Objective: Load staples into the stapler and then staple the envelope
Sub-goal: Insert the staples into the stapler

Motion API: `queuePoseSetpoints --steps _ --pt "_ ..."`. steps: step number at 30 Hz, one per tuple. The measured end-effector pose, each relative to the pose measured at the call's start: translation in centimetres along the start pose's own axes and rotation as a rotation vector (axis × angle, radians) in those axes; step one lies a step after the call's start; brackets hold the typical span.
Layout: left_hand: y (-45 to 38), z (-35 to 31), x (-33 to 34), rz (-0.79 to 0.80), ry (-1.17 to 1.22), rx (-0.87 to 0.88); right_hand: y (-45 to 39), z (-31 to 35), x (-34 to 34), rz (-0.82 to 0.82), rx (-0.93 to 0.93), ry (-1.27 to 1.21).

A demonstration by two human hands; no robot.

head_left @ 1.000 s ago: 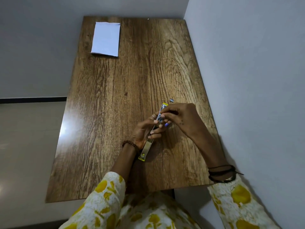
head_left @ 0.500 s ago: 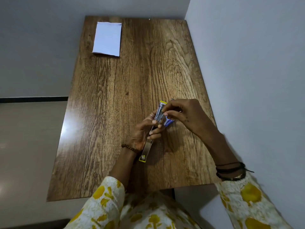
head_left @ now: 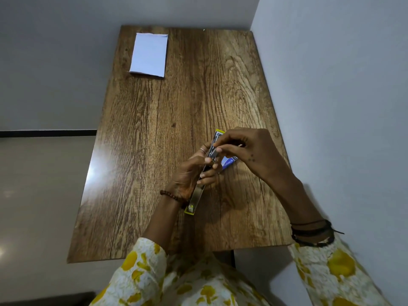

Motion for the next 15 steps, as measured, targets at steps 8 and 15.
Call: queuePoseSetpoints --steps 8,15 --pt "0.10 0.24 0.19 -0.065 -0.006 -0.016 0.07 0.33 0.35 0.044 -0.001 0.118" --pt "-0.06 0.56 0.51 -0.051 -0.007 -0.008 0.37 0.31 0.88 0.072 0.011 0.151"
Point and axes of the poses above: each hand's wrist, its own y-axis away from the middle knuckle, its own x-axis out of the palm, z = x × y, the point moved 2 cm from there along -y, towards the middle knuckle, and after that the axes turned 11 degrees about -x, right-handed, at the moved point
